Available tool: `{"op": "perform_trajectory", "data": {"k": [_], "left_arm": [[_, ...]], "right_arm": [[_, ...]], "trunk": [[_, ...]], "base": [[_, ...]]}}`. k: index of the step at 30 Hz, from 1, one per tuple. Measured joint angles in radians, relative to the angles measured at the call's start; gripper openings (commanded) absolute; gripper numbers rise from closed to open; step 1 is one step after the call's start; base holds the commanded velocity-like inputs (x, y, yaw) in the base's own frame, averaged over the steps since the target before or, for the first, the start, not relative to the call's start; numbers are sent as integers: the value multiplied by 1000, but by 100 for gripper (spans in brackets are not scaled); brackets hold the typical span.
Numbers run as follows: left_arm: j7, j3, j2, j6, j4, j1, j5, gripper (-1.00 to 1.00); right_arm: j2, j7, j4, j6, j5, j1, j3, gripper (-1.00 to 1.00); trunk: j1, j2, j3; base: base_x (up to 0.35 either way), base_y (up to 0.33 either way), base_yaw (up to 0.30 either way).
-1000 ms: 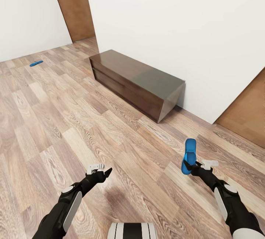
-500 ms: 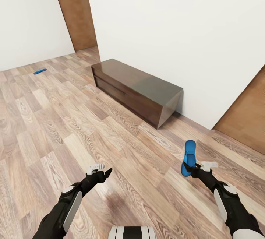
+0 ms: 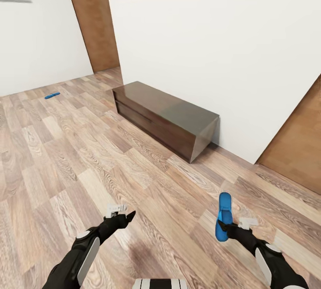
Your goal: In the bedroom, move the book from the bed onto either nightstand, and place the two sandals side by side next to the bed.
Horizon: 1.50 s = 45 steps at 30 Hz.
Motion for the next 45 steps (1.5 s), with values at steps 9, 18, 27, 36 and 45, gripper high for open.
{"op": "perform_trajectory", "data": {"k": [9,18,27,36,45], "left_arm": [[-4,2,3,-140,214,8,-1,100],[0,1,3,-227,265,9,0,100],[0,1,3,-229,267,9,0,100],[-1,1,2,-228,267,9,1,100],[-1,-1,0,-227,271,9,0,100]], "right_arm": [[0,0,237,-146,1,1,2,-100],[0,1,384,-275,1,0,-1,-100],[0,2,393,-280,-1,0,-2,-100],[0,1,393,-281,-1,0,-2,-100],[0,1,393,-282,-1,0,-2,-100]], "trunk": [[-4,2,35],[-8,4,70],[-12,6,105],[-16,8,139],[-20,10,174]], "base": [[0,0,0],[0,0,0],[0,0,0],[0,0,0],[0,0,0]]}}
